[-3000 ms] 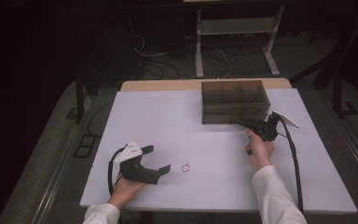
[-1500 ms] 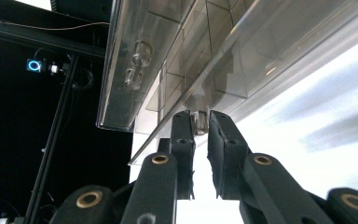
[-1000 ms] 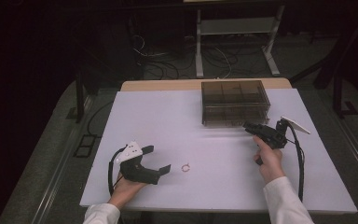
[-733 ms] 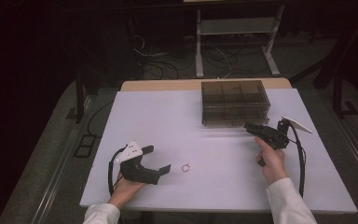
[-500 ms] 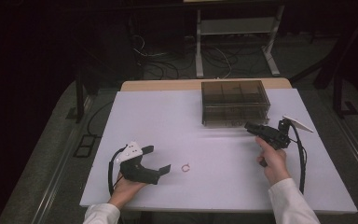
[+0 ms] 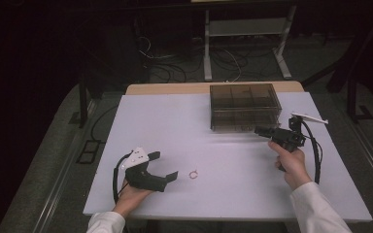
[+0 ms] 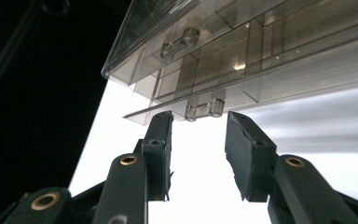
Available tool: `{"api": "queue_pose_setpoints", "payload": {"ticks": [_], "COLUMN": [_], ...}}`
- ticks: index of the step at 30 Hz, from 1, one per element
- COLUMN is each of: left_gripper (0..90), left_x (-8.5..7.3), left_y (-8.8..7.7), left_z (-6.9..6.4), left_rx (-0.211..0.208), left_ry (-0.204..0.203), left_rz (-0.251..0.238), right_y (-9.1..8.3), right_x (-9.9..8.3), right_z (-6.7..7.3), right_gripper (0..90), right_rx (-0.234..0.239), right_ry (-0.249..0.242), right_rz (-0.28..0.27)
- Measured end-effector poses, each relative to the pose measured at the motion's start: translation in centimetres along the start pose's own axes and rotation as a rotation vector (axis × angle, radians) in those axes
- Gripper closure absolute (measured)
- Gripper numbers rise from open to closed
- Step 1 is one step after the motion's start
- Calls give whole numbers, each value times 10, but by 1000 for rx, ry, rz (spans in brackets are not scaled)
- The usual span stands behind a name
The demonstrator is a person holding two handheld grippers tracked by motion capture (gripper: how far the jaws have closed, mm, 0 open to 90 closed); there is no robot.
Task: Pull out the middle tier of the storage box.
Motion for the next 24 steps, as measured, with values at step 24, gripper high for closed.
{"api": "queue_pose_setpoints", "payload": {"ticks": [24], "left_gripper": [0], "left_x": [0], "left_y": [0], "left_z": [1], "left_rx": [3], "left_ry": [-2], "left_rz": [-3], "right_y": [2], "right_x": [17], "right_z": [30], "right_gripper": [523], "right_rx": [-104], "right_ry": [-260], "right_rz": [163]}}
Point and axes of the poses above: each handheld gripper's, and its own axes: y roughly forward along the jaws, x roughly out of its top, z roughly to its left, the point moved 4 cm from there along y, roughly forward along the jaws, and after that the axes turned 2 degrees about -x, right-handed, at the moved point
